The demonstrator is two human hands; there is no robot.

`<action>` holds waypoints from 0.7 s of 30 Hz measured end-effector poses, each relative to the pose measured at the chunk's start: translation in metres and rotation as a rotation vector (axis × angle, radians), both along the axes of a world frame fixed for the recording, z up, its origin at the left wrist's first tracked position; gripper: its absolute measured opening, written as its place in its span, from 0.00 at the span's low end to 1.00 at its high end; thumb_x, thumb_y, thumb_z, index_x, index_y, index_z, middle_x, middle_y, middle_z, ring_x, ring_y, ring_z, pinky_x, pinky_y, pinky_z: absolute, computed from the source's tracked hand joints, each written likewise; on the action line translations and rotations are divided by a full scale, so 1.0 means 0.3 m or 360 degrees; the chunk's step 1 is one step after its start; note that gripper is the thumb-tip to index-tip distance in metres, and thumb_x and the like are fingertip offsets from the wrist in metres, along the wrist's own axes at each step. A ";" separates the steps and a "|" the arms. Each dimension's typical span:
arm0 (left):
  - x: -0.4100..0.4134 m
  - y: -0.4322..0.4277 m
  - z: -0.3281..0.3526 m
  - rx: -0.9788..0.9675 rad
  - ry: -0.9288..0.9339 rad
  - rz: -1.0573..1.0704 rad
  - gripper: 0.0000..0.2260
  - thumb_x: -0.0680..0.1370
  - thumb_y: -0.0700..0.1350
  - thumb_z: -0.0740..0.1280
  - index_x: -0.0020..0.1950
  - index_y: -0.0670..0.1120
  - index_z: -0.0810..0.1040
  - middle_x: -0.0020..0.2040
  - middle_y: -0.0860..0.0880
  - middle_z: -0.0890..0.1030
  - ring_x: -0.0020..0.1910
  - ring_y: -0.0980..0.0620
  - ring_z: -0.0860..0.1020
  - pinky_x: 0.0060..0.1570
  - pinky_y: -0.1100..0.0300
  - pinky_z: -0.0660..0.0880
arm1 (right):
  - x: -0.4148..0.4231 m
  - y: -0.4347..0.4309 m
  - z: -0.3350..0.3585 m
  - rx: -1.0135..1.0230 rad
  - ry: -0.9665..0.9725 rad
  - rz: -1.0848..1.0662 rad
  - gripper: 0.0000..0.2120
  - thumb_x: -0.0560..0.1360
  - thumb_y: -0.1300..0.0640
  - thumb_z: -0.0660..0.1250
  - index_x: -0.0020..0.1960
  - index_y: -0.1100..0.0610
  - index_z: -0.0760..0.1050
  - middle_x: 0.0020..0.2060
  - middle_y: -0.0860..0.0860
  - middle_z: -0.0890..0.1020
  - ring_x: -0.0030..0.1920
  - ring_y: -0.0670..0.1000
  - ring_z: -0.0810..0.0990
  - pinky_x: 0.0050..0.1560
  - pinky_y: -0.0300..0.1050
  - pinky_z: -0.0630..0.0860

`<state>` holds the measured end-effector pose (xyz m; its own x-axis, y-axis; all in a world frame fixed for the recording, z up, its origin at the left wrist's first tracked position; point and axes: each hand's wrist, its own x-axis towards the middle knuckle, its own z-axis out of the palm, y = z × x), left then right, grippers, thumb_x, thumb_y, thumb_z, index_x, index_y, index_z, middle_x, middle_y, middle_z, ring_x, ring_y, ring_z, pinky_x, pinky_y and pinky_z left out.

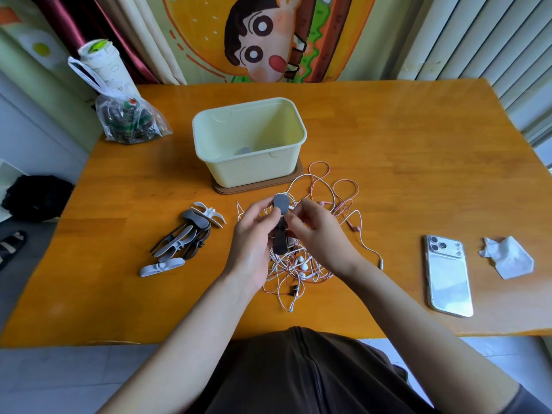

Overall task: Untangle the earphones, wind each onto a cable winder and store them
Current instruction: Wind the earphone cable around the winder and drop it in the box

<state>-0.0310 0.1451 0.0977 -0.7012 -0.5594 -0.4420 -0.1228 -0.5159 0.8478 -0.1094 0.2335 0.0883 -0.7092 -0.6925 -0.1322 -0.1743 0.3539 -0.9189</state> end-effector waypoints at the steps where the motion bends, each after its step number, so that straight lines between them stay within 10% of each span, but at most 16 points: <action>1: 0.000 -0.002 -0.001 0.0016 0.0013 0.0004 0.10 0.80 0.39 0.61 0.53 0.52 0.77 0.52 0.43 0.81 0.51 0.48 0.80 0.47 0.58 0.78 | -0.003 -0.001 0.000 -0.0004 -0.0041 -0.0006 0.10 0.78 0.59 0.62 0.38 0.53 0.69 0.36 0.53 0.77 0.43 0.59 0.79 0.51 0.59 0.77; 11: 0.000 -0.007 -0.015 0.0009 0.0036 -0.0027 0.15 0.82 0.35 0.56 0.55 0.52 0.77 0.53 0.45 0.81 0.51 0.50 0.80 0.49 0.59 0.77 | -0.010 0.000 -0.005 -0.0029 -0.0399 -0.0071 0.08 0.79 0.61 0.60 0.41 0.59 0.70 0.43 0.62 0.79 0.49 0.61 0.81 0.54 0.58 0.78; 21: 0.008 -0.038 -0.053 -0.0986 -0.0216 -0.0113 0.09 0.82 0.41 0.58 0.61 0.48 0.72 0.53 0.52 0.76 0.51 0.65 0.76 0.41 0.75 0.71 | 0.001 -0.034 0.000 -0.0159 -0.0532 -0.0212 0.09 0.78 0.62 0.63 0.39 0.60 0.72 0.39 0.57 0.81 0.45 0.55 0.82 0.54 0.51 0.80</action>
<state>-0.0286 0.1336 0.0818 -0.7063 -0.6941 -0.1392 -0.2662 0.0782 0.9607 -0.1090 0.2233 0.0882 -0.7232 -0.6181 -0.3081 0.1829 0.2587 -0.9485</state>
